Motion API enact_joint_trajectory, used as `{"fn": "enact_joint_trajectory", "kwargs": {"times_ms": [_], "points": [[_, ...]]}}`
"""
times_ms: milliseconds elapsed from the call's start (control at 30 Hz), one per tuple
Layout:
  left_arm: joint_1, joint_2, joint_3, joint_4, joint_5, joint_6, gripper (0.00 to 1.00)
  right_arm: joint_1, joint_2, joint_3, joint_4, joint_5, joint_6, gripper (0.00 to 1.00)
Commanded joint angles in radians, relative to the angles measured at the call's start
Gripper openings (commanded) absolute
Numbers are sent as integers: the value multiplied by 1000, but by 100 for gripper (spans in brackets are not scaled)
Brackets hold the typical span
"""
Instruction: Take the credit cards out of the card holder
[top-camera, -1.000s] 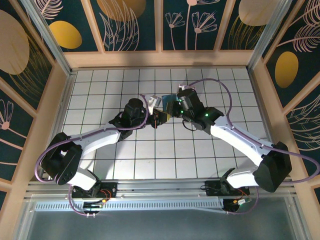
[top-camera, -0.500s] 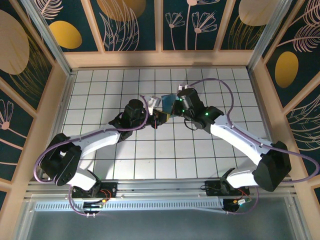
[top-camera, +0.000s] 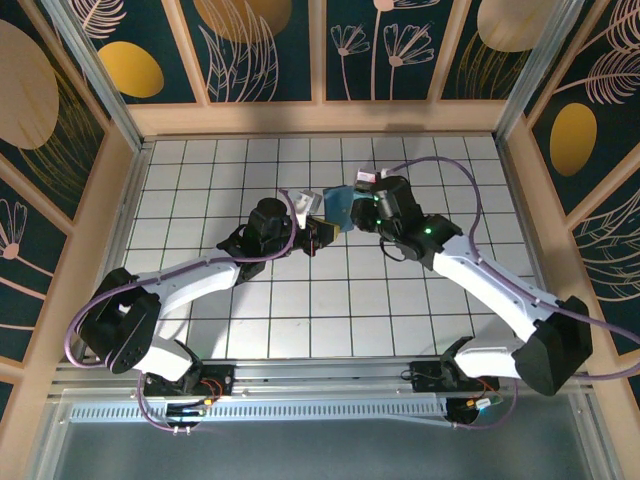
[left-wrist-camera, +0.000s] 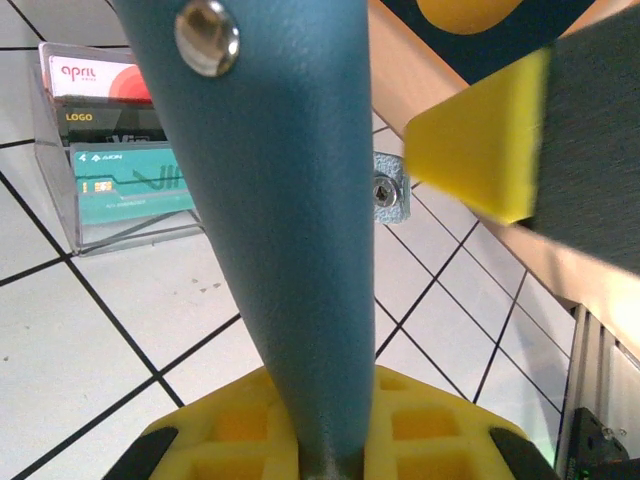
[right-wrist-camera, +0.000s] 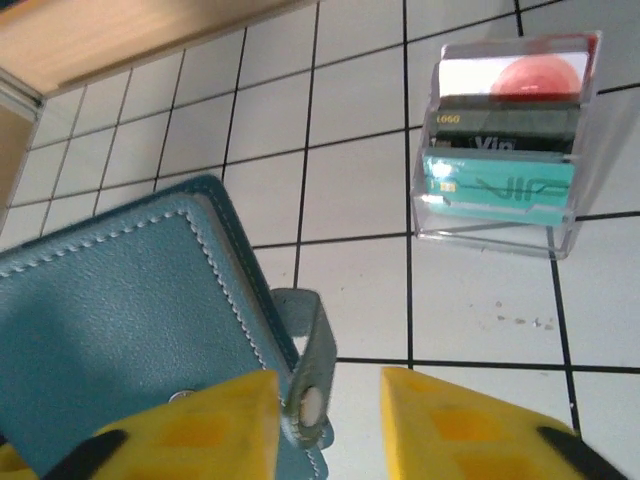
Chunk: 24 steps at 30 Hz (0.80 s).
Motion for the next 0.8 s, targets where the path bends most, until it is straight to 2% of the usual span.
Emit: {"fn": "enact_joint_trajectory", "kwargs": {"times_ms": [0,133,267,400,500,600,767], "points": [[-4,-21,50,-24,-16,45,0,-22,-77,-28,12,-33,-69,52],[-4,-22,73,-72,-17,80,0,-40,-176,-105,116,-80,-127,75],[-4,-33,91,-100,-11,117,0,-115,-265,-202,267,-258,-144,91],[-4,-41,112,-136,18,173,0,-185,-293,-260,372,-439,-170,96],[-4,-44,134,-177,62,235,0,-188,-284,-264,402,-505,-211,99],[-4,-59,134,-197,98,290,0,-188,-276,-251,402,-538,-255,99],[-4,-90,134,-195,142,334,0,-203,-255,-219,342,-523,-279,99]]}}
